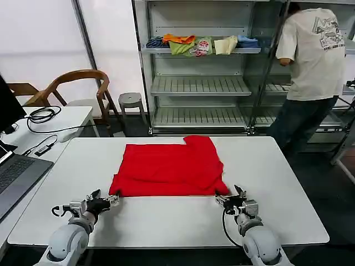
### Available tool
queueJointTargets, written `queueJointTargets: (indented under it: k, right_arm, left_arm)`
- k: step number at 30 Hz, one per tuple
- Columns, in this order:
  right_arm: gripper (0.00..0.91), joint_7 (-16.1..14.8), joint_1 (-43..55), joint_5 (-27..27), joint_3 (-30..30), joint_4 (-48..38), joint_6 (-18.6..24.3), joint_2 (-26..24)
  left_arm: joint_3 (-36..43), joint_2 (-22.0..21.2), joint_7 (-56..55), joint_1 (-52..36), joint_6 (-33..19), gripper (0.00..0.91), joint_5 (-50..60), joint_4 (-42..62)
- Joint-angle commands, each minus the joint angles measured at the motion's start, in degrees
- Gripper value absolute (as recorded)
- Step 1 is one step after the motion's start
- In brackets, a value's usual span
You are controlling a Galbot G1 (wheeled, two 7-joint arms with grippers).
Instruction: Fold and organize the clothes.
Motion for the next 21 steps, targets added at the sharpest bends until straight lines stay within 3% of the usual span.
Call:
queueJointTargets:
  k: [1,21]
  right_arm:
    - [0.000,-0.2,0.0,1.0,0.2,-0.3,-0.1,-0.1]
    - [0.000,-1.6,-1.8,1.2,0.5,2.0,0.0,-0.6]
  left_arm:
    - [0.1,-0.1,-0.1,-0.3,0.1,0.020,0.0,0.4]
    - [0.7,-0.4,-0.2,0.4,0.1,0.020,0.2,-0.9]
